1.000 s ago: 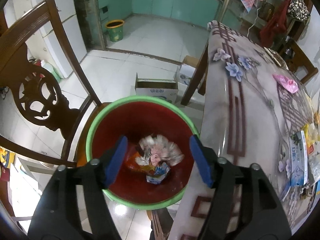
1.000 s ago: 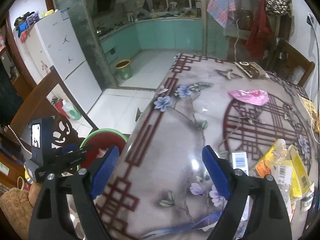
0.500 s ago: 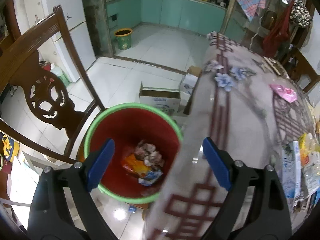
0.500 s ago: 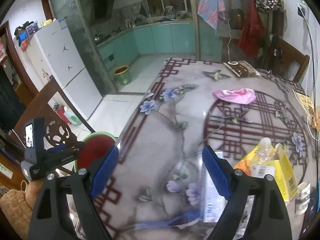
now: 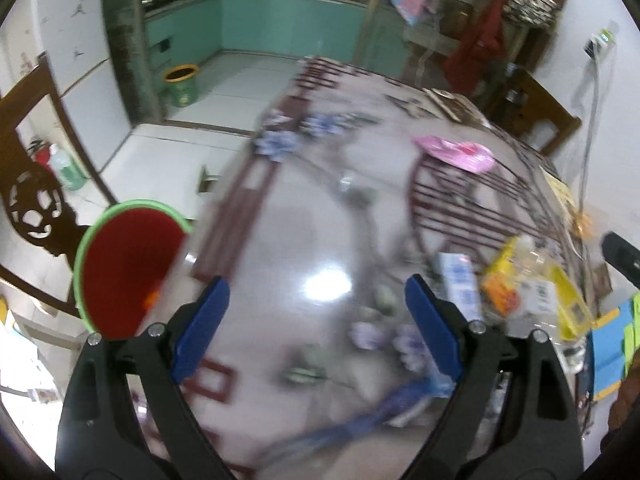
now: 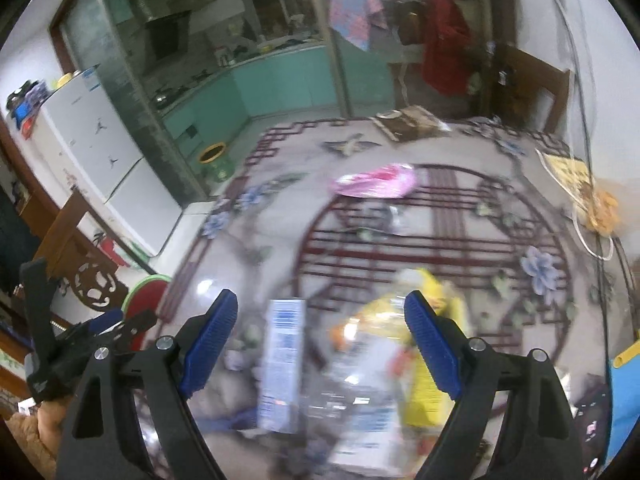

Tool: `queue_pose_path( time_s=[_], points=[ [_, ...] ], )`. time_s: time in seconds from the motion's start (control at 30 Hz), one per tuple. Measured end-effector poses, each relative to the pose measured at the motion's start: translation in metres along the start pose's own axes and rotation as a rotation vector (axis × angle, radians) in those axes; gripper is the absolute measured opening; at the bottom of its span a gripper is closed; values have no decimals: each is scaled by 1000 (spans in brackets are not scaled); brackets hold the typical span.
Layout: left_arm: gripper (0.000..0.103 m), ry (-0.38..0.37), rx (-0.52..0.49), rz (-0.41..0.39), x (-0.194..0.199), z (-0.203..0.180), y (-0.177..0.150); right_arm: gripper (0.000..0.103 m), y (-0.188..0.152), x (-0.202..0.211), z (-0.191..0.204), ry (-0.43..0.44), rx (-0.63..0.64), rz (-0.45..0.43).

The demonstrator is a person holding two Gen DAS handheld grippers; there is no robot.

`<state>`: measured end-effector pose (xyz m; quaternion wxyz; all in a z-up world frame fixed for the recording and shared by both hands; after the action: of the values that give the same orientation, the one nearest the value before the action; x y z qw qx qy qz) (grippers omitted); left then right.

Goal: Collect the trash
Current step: 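Grasp the white toothpaste box with the left gripper while the right grasps the yellow box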

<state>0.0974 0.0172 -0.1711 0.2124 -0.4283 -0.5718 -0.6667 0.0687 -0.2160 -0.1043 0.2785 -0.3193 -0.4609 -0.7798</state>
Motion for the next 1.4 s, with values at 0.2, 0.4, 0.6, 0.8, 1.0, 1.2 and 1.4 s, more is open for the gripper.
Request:
queue_pose_path(
  time_s=[0.2,0.4,0.6,0.8,1.0,1.2,1.4],
  points=[
    [87,-33,-33,29,-10,-41,3,83,11,-2,-65,-49,-80,26],
    [86,-52,-63,56,-22,-60,9,83,19,-14,-117,-89,-110,68],
    [75,-115,-81,128,-53,-85,8,66,15,-40,-131,-41,-124,180],
    [68,-148,-129,210,-86,-110,8,54,-2,-64,-123,33,-142,310],
    [44,-172,-148,271,-107,-118,1,53,-16,-84,-124,40,-162,388],
    [37,-163,-159,256,-108,-112,6,32,-13,-87,-128,21,-174,377],
    [36,-110,-175,178,-86,-102,25,30,7,-70,-119,11,-144,280]
  ],
)
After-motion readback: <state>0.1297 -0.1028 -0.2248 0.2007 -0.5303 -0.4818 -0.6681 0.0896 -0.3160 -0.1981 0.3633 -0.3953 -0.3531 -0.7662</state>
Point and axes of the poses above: each gripper's, at about its wrist camera, not at the fingertips, and x roughly against the way its jaws point, z to its left, y to its top, the point moved 6 cm from there along -x, roughly the way its jaws point, and after that the axes turned 15 degrees about -x, right-handed, at the moved point
